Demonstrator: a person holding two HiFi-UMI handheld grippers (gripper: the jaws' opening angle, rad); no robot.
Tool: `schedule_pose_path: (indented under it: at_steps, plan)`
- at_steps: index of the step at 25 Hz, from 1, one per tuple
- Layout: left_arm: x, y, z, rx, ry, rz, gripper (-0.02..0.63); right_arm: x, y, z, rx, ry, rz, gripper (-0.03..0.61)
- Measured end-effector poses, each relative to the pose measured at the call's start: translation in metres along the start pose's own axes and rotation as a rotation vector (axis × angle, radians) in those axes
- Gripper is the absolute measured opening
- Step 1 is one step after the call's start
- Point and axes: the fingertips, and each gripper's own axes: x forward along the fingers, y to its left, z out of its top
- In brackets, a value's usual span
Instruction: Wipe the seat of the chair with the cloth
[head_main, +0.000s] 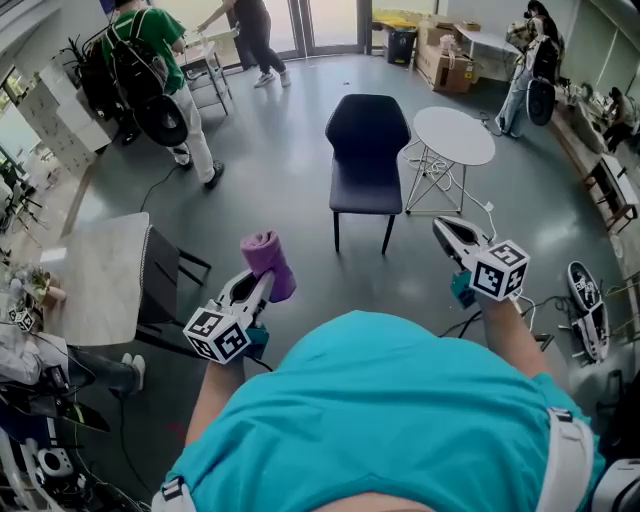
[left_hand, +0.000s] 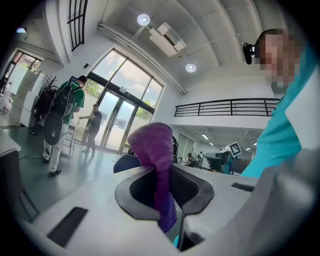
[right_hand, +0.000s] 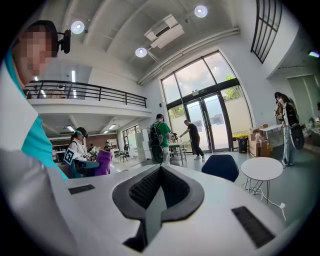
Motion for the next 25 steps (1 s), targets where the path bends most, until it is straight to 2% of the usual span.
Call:
schedule_pose_path:
  at_steps: [7,12,15,18,25]
  plan:
    - [-0.012,0.036,-0.003,0.000,0.026,-0.038,0.052,0.025,0.023,-0.011,0.011,0.013,-0.020,-0.009]
    - [0.013,0.043,-0.007,-0.013,0.042,-0.061,0.052,0.031,0.007,-0.018,0.011,0.042,-0.035,-0.009]
    - [0.037,0.042,-0.012,-0.019,0.060,-0.055,0.052,0.036,-0.020,-0.023,0.043,0.044,-0.034,-0.009]
    - [0.069,0.040,-0.014,-0.012,0.074,-0.030,0.052,0.046,-0.052,-0.025,0.054,0.046,0.010,-0.009]
    - [0.198,0.020,-0.001,-0.005,0.071,0.047,0.052,0.067,-0.189,0.000,0.080,0.048,0.101,-0.009]
